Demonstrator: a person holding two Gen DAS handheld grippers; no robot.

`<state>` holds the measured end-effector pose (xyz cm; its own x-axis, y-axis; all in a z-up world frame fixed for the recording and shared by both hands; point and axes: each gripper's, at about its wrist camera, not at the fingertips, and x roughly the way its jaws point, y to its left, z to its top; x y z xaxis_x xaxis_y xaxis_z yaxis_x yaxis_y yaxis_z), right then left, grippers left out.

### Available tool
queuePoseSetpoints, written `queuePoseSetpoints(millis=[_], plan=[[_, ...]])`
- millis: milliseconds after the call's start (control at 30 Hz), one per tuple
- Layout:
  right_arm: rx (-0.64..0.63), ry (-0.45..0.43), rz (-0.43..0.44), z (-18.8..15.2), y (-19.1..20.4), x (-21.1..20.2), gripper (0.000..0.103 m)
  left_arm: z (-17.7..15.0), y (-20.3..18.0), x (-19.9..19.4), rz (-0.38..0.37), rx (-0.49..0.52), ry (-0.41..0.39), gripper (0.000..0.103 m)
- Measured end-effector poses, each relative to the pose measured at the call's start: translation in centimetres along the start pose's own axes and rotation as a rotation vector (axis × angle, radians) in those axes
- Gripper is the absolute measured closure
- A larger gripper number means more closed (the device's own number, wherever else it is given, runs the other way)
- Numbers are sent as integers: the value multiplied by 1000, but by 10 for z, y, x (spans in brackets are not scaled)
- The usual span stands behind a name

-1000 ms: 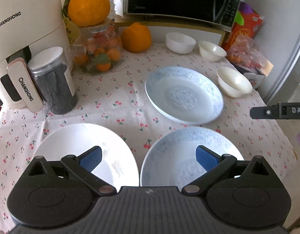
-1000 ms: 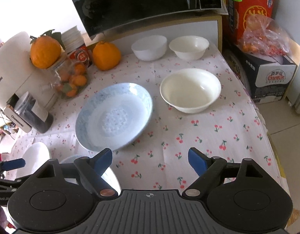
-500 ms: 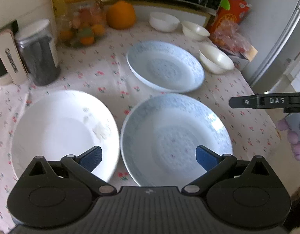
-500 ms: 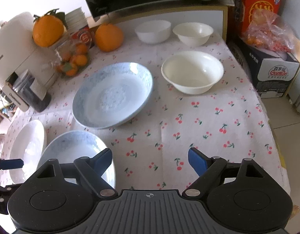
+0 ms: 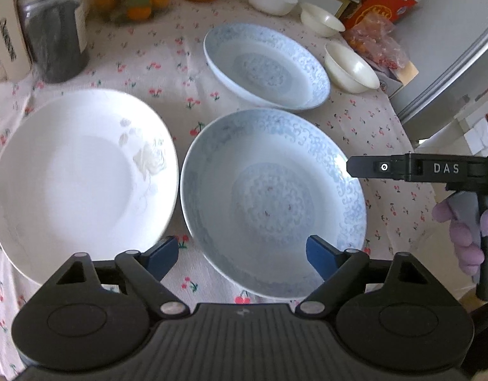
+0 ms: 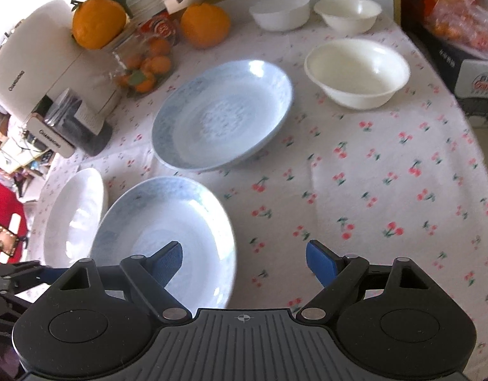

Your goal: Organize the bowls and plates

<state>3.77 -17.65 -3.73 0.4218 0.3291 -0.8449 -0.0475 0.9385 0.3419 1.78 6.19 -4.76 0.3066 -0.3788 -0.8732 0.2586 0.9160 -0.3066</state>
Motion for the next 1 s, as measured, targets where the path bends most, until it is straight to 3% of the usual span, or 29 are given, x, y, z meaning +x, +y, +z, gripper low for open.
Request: queuePoseSetpoints(millis=[133, 400, 500, 633, 800, 1000], plan=[[12, 28, 33, -3, 5, 6, 16, -2, 4, 2, -23, -28, 21, 28], [6, 47, 62, -8, 13, 14, 18, -8, 16, 9, -33, -80, 49, 53], [-19, 47, 66, -10, 17, 17, 29, -10, 22, 9, -42, -102, 39, 58], [-47, 50, 60, -13, 21, 21, 54, -11, 26, 7, -57, -115, 27, 69], [-67, 45, 29, -16, 21, 23, 68, -11, 26, 8, -61, -103, 24, 84], [-55, 36, 4, -15, 12, 23, 88, -12, 19, 8, -24, -56, 15, 84]])
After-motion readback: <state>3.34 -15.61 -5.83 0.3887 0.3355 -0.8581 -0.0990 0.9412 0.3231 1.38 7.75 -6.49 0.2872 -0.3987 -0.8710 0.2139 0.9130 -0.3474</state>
